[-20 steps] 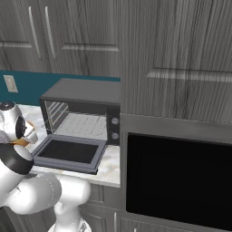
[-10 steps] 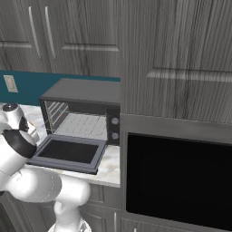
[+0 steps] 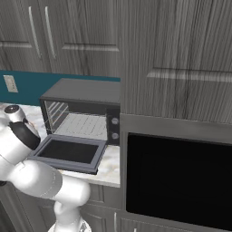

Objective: Pick up the heated bread from the toaster oven and place it in the bowl. Then move the bread bowl to the dining counter.

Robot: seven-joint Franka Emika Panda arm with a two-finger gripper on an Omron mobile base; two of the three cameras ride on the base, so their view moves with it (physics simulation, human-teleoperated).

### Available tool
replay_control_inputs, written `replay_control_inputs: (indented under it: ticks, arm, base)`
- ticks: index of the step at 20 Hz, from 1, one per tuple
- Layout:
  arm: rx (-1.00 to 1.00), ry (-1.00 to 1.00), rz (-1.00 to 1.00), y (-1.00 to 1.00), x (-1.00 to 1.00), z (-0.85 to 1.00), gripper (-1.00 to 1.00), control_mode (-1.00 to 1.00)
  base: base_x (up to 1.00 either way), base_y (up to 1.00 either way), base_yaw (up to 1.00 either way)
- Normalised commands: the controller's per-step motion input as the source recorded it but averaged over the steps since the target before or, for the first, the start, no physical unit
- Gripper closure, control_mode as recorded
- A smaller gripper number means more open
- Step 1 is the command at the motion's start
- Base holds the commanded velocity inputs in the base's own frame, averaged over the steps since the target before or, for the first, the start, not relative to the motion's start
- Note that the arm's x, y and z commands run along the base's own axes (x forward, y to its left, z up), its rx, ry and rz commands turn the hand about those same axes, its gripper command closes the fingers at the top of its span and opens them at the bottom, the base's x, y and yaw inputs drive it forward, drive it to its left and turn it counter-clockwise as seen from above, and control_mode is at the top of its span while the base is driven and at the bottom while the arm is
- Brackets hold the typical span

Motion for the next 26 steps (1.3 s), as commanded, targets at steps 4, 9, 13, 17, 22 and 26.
replay_control_inputs:
  ticks: [4,9,13,17,22,26]
  arm:
    - [0.0,0.0,0.0,0.0,0.0,0.0,1.0,-1.0]
    - [0.0,-0.03,-0.05,-0.05,-0.17,0.07,1.0,-1.0]
    - [0.02,-0.09,-0.07,-0.11,-0.48,0.3,1.0,-1.0]
    - [0.0,-0.07,-0.06,-0.06,-0.51,0.48,1.0,-1.0]
    - [0.01,-0.1,-0.06,-0.13,-0.54,0.73,1.0,-1.0]
    - [0.01,-0.06,-0.07,-0.22,-0.55,0.92,1.0,-1.0]
  base:
    - [0.0,0.0,0.0]
    - [0.0,0.0,0.0]
    - [0.0,0.0,0.0]
    - [0.0,0.0,0.0]
    - [0.0,0.0,0.0]
    - [0.0,0.0,0.0]
